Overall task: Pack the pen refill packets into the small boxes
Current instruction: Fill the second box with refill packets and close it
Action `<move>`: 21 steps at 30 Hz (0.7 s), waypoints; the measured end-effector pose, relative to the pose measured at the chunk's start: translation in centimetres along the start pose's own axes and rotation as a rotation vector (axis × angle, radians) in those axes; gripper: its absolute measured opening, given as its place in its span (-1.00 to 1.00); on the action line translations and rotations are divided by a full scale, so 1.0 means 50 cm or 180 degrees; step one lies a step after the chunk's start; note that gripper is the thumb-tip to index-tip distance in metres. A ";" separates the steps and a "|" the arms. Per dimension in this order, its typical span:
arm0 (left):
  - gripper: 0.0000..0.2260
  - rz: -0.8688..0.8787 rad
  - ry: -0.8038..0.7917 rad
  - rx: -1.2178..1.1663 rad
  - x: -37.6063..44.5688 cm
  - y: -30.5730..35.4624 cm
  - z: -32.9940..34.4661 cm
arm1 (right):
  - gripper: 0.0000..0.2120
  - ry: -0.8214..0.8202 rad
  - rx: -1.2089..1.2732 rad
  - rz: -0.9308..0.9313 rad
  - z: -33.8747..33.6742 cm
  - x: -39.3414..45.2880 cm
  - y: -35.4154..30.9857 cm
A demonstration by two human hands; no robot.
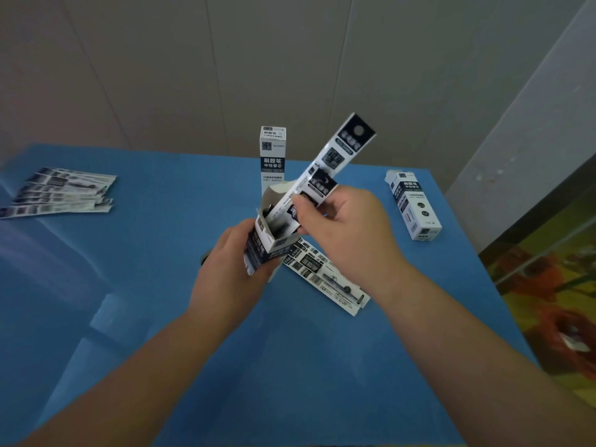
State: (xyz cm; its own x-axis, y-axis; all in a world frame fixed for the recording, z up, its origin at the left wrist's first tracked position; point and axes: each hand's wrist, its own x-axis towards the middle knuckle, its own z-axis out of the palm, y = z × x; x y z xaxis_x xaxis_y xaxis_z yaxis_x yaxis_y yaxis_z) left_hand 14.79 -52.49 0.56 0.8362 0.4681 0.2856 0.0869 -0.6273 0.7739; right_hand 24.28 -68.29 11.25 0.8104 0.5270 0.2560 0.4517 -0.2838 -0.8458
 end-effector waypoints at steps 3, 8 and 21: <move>-0.49 0.0025 0.0010 -0.0008 0.001 0.004 0.000 | -0.63 -0.0168 -0.0432 0.0006 0.008 0.007 -0.001; -0.50 0.0040 -0.0008 -0.0005 0.002 0.003 0.002 | -0.78 -0.0619 -0.0918 -0.0006 0.018 0.023 -0.003; -0.52 0.0101 -0.0053 0.0207 0.008 0.001 0.003 | -0.79 -0.0898 -0.1871 -0.0147 0.015 0.065 -0.024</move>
State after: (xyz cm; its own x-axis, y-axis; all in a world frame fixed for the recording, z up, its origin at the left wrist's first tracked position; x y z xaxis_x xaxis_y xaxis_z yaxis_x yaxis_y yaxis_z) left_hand 15.22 -52.42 0.63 0.8480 0.4372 0.2995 0.0947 -0.6810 0.7261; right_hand 26.09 -65.65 12.74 0.6924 0.7164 0.0857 0.6773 -0.6044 -0.4194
